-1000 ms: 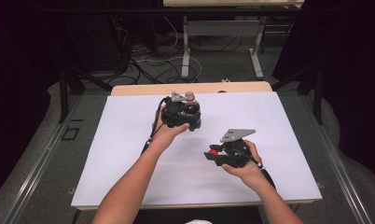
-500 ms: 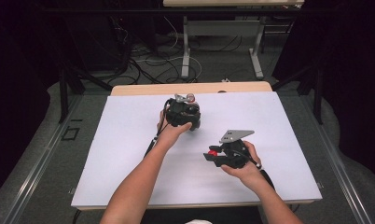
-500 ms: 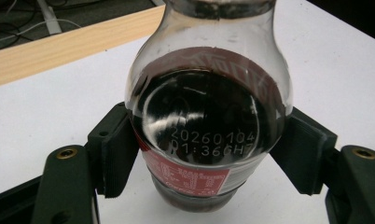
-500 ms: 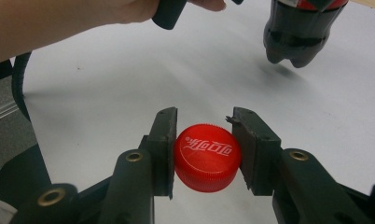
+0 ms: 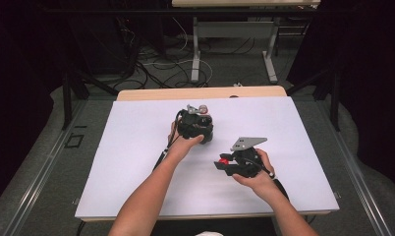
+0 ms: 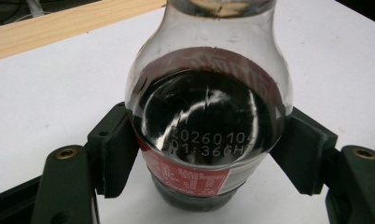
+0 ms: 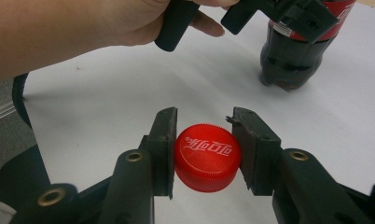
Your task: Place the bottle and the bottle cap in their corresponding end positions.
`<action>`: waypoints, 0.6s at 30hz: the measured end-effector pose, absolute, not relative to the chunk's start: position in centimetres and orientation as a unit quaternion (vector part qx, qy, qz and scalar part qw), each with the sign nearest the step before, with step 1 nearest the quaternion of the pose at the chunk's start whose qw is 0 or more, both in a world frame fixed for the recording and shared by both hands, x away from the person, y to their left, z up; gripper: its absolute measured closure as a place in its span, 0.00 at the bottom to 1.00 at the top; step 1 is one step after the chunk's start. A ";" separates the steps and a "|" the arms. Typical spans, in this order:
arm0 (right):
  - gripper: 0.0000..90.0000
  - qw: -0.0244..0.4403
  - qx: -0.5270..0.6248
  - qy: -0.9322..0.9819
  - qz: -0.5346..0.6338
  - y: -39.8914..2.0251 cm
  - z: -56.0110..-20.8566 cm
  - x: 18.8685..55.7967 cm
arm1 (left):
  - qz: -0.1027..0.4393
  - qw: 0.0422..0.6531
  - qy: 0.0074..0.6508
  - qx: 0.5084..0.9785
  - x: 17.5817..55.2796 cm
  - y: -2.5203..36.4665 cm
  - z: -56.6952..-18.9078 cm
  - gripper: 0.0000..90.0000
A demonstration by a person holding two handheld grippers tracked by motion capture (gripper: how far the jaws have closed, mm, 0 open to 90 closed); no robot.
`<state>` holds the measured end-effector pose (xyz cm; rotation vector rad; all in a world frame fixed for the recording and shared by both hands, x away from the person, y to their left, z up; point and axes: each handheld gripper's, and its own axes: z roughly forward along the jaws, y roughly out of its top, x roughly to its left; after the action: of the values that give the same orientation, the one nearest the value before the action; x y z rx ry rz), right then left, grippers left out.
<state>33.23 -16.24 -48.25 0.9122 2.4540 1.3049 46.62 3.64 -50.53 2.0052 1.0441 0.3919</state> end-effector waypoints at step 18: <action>0.68 0.107 0.314 0.833 0.442 -16.1 -48.7 33.5 | 0.158 0.411 0.398 0.805 45.9 3.7 -51.3 0.31</action>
<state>33.52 -16.06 -48.65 0.9249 2.4537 1.3021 45.91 3.74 -51.35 2.0267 1.0014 0.3971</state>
